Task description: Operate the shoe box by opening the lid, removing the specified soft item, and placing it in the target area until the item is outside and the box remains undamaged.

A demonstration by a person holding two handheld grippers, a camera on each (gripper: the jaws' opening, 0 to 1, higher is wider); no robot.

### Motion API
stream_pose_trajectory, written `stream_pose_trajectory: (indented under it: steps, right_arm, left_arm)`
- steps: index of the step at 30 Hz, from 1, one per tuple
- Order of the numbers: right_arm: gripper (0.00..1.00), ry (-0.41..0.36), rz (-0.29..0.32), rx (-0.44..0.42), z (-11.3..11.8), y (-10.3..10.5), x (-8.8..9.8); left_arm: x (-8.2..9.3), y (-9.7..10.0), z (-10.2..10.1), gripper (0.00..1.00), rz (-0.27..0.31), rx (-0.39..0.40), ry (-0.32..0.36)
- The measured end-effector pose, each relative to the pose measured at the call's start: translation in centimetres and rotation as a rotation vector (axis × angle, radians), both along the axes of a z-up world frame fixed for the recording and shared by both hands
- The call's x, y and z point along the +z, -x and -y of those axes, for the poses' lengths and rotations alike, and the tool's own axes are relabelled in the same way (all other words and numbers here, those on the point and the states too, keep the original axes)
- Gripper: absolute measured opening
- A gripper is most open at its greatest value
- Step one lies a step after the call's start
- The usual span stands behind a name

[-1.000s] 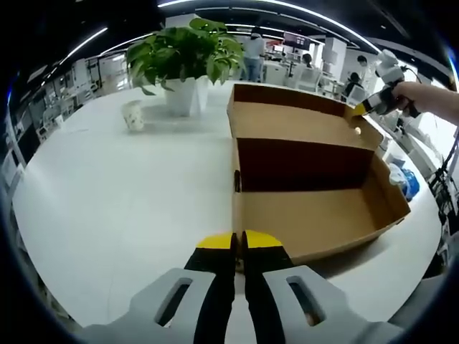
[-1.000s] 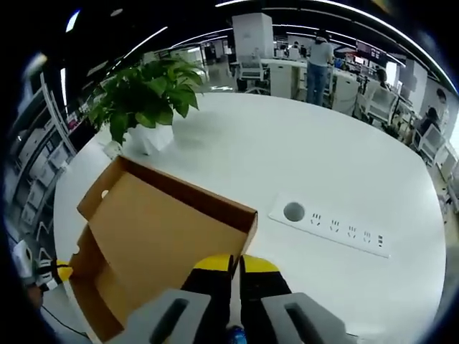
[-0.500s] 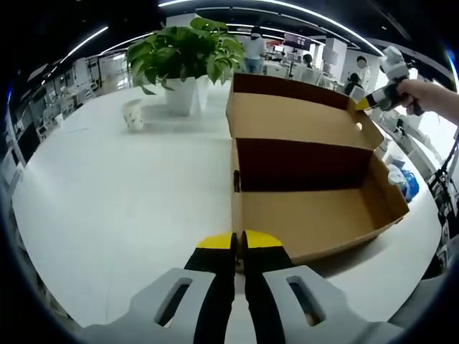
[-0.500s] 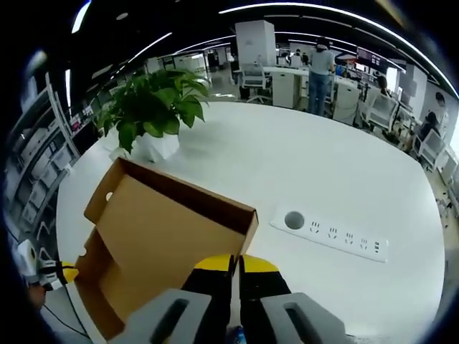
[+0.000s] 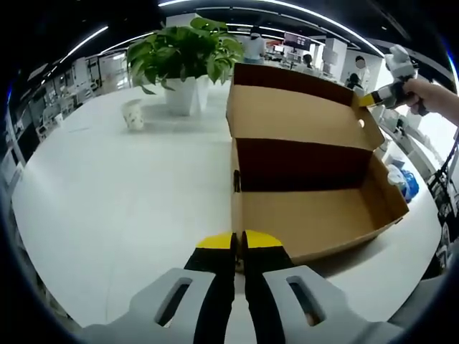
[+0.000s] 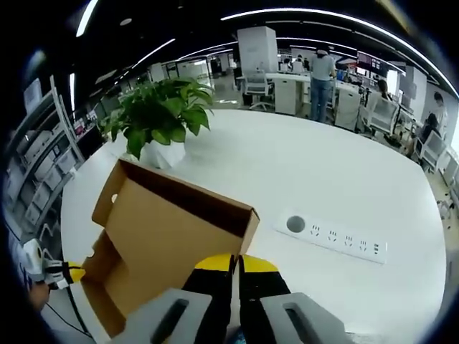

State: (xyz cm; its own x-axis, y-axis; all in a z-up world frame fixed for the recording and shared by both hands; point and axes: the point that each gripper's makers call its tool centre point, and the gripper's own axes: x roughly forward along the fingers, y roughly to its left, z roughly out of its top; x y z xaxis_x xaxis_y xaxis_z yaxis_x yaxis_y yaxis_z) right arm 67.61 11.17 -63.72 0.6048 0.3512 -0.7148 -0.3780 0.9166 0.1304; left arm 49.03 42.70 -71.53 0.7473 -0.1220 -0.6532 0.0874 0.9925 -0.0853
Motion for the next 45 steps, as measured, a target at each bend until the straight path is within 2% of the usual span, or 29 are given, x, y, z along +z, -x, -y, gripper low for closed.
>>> stream_pose_trajectory:
  steps: [34, 45]
  right_arm:
    - [0.00, -0.079, 0.095, -0.021, -0.1, 2.3, 2.2]
    - [0.00, -0.078, 0.135, -0.009, -0.2, 3.1, 2.8]
  left_arm:
    - [0.0, 0.1, -0.1, 0.01, 0.004, -0.001, 0.006]
    - [0.0, 0.1, -0.1, 0.01, 0.007, 0.000, 0.007]
